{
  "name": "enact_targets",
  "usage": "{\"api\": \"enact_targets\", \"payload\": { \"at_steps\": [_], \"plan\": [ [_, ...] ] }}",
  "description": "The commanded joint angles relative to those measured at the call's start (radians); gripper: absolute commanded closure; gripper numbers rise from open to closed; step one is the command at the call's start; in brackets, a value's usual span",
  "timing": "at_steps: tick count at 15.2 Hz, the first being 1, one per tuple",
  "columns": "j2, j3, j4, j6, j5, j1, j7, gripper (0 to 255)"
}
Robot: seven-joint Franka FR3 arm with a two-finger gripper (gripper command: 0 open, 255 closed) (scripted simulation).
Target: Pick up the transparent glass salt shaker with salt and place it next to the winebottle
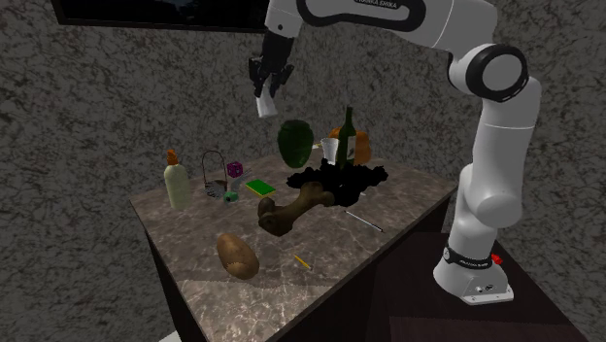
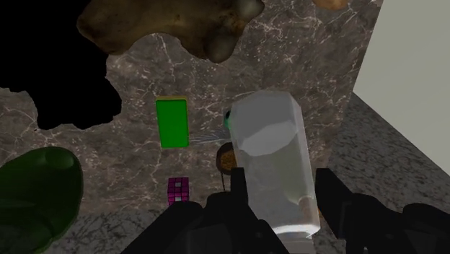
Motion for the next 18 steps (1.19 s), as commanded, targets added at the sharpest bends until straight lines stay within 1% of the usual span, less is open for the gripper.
{"api": "enact_targets", "payload": {
  "at_steps": [1,5,9,13,18],
  "plan": [
    [-0.047,-0.023,-0.062,0.020,0.024,-0.027,-0.047,255],
    [-0.127,-0.074,-0.158,0.043,0.064,-0.071,-0.142,255],
    [-0.188,-0.129,-0.227,0.056,0.096,-0.111,-0.238,255],
    [-0.231,-0.189,-0.273,0.059,0.122,-0.146,-0.336,255],
    [-0.260,-0.267,-0.301,0.055,0.149,-0.189,-0.460,255]
  ]
}}
